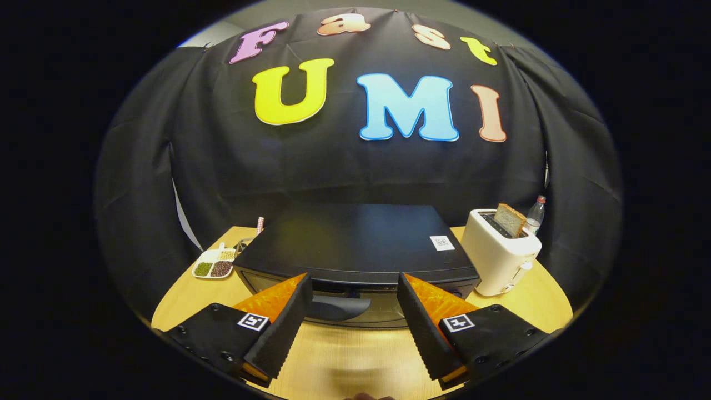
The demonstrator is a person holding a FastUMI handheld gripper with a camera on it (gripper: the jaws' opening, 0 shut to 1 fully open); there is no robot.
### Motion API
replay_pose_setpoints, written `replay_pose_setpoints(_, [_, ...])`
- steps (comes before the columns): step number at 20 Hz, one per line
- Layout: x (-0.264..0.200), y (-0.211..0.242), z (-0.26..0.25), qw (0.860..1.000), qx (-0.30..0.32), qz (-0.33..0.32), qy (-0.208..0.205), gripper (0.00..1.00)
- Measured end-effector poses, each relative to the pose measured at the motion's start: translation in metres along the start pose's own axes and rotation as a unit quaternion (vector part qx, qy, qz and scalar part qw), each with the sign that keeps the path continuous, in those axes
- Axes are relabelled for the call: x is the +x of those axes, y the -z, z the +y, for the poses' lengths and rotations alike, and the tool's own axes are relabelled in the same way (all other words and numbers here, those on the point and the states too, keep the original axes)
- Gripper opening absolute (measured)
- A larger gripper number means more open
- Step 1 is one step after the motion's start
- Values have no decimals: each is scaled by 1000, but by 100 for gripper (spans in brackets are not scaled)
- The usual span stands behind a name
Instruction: Open the toaster oven, put the food inside, and close the toaster oven door.
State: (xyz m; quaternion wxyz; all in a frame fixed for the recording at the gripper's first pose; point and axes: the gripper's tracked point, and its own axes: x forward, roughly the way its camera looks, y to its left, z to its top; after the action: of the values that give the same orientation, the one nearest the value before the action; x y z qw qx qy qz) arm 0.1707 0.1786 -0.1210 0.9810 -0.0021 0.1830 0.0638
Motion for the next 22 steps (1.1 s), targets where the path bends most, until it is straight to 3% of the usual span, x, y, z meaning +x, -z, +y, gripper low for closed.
replay_pose_setpoints(13, [30,21,19,999,9,27,31,98])
replay_pose_setpoints(22, [16,40,21,995,60,83,6,99])
